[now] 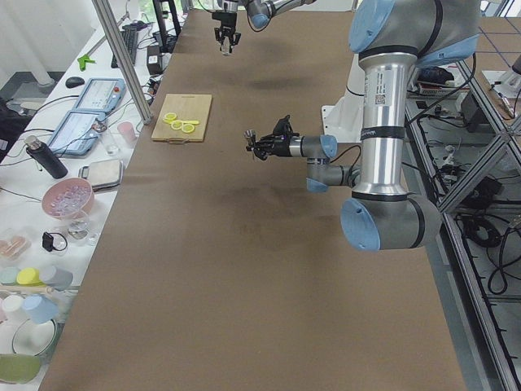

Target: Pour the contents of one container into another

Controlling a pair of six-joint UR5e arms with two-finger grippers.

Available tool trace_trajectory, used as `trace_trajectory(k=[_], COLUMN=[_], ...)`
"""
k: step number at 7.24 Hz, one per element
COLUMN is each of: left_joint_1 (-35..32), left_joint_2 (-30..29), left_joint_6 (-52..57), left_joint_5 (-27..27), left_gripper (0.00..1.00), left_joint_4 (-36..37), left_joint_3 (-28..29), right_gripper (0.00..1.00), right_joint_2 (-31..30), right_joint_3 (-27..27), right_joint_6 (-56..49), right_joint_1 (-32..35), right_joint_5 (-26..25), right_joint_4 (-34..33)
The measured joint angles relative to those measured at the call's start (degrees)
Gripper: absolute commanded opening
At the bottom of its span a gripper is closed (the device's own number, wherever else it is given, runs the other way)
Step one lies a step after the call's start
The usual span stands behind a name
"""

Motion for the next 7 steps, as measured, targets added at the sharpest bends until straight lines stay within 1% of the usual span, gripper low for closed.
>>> trace_trajectory(k=[1, 3, 4, 6, 7], left_joint_1=[-1.8, -5.8, -7.5, -11.6, -14.0], left_joint_2=[-1.5, -5.7, -7.6, -12.6, -16.2], left_joint_6=[4.3, 12.5, 14.9, 19.4, 21.7], left_joint_5=[-5.7, -17.4, -22.8, -34.8, -40.6], left_gripper=[0.00, 0.00, 0.00, 0.00, 0.00], left_joint_4=[0.0, 0.2, 0.4, 0.5, 0.5], left_joint_3=[-1.1, -1.7, -1.4, 1.6, 5.0], right_gripper=[0.00, 0.00, 0.00, 0.00, 0.00], right_joint_2=[0.3, 0.4, 0.4, 0.1, 0.5], right_joint_3=[1.3, 2.0, 2.4, 3.2, 3.4], right_joint_6=[0.0, -0.1, -0.1, -0.2, -0.2], right_joint_1=[0.7, 1.2, 1.5, 1.5, 0.7], right_joint_5=[-0.5, -1.6, -1.5, -1.1, -1.0], right_joint_4=[-2.3, -3.6, -3.8, -4.1, -4.5])
